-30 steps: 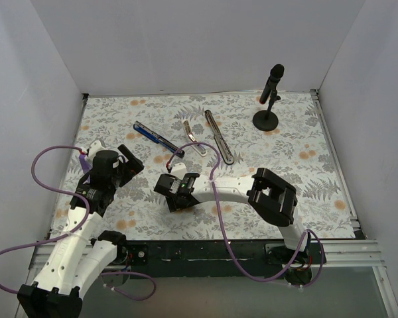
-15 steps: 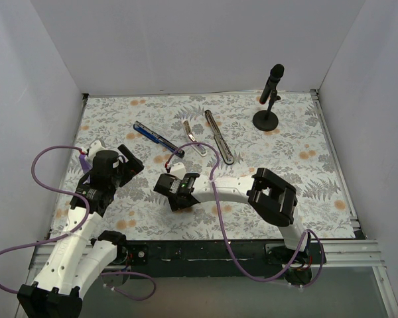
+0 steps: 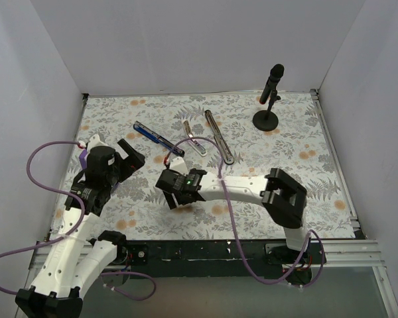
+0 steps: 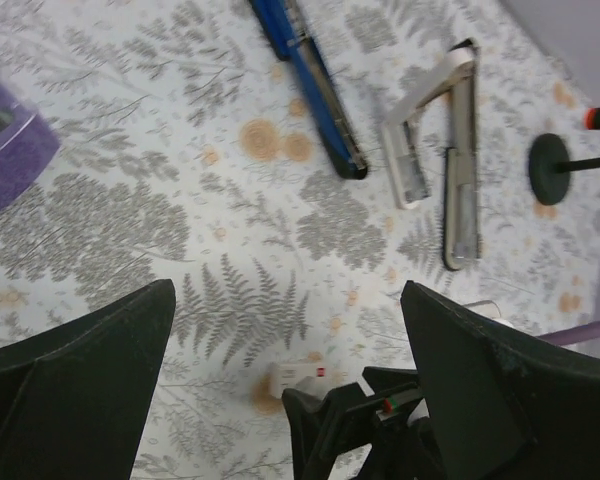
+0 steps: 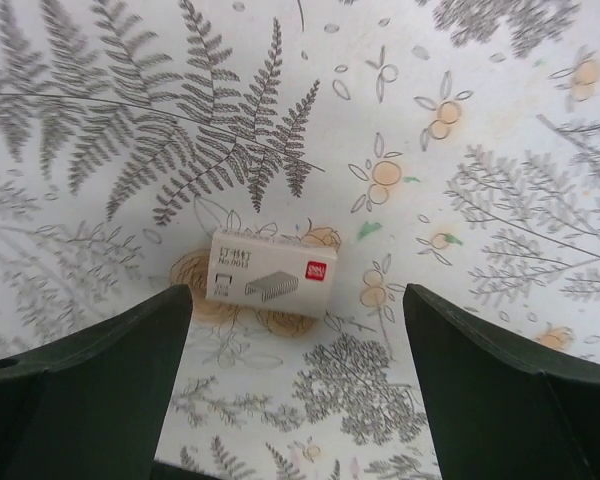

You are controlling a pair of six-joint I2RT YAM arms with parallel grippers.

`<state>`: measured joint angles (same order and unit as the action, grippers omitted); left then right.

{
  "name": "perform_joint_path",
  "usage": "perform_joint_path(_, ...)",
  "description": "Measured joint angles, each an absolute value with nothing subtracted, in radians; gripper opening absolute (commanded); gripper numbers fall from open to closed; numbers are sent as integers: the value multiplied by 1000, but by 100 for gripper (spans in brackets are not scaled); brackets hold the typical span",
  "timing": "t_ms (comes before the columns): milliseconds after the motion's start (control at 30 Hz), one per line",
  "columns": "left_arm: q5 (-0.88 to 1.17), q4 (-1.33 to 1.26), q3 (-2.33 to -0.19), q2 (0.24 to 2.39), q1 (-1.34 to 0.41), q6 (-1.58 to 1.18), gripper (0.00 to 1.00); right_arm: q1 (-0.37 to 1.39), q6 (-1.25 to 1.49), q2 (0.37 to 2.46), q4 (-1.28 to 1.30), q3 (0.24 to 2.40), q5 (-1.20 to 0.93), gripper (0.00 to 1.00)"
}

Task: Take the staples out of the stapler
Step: Close the staple box at the center of the board, then reset both arms

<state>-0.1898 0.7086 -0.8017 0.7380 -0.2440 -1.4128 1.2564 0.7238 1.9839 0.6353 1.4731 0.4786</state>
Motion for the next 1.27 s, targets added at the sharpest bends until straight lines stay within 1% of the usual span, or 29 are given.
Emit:
perform_joint_path(67,-139,706,-873,738,-244,-1406,98,1250,695,1909,628,1453,481,95)
perform_joint_path(167,-71,668,-947,735,-244,-1399,98,1209,632,1731,620,1421,453,96)
perform_joint_path(333,78,560,-981,714,-244,-1357,98,991,513,1468,595,1365,442,97)
perform_joint_path(433,147,527,-982,703,-244,-1334,98,871,446,1295,548,1251,435,97)
perform_joint_path(533,222,485,-980,678,-244,-1314,98,772,400,1114,514,1121,385,98)
perform_joint_path(600,257,453,-970,653,-244,-1309,98,723,384,1033,506,1081,365,97)
perform_joint_path(700,299,423,-958,633,-244,-1304,98,709,370,973,484,1077,332,98)
perform_joint_path(833,341,405,-947,653,-244,-1287,98,709,367,949,464,1076,302,97)
perform_joint_path(1267,345,384,-878,691,-244,-1264,98,709,366,933,442,1050,298,97)
